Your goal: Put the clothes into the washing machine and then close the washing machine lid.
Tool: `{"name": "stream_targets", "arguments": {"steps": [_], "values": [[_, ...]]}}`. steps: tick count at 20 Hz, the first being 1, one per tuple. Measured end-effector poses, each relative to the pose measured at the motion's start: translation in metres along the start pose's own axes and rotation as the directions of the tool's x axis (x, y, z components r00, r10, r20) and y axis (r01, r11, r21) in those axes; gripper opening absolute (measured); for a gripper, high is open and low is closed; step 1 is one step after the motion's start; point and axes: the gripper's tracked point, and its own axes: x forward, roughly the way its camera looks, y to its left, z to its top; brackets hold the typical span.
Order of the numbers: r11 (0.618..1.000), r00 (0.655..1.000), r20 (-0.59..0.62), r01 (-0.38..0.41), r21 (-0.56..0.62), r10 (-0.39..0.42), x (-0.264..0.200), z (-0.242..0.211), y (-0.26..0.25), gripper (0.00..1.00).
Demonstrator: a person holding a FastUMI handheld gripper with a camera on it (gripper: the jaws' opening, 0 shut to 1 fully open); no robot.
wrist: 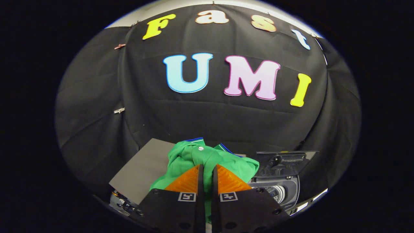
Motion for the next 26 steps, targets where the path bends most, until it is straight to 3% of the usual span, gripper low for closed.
{"name": "stream_targets", "arguments": {"steps": [14, 21, 26], "values": [[0.991, 0.996, -0.046, 0.080, 0.103, -0.075, 0.005, -0.009, -0.225, 0.12], [0.991, 0.992, -0.120, 0.052, 0.123, -0.037, 0.031, -0.043, -0.271, 0.12], [0.995, 0.978, -0.203, -0.022, 0.101, 0.042, 0.051, -0.089, -0.274, 0.12]]}}
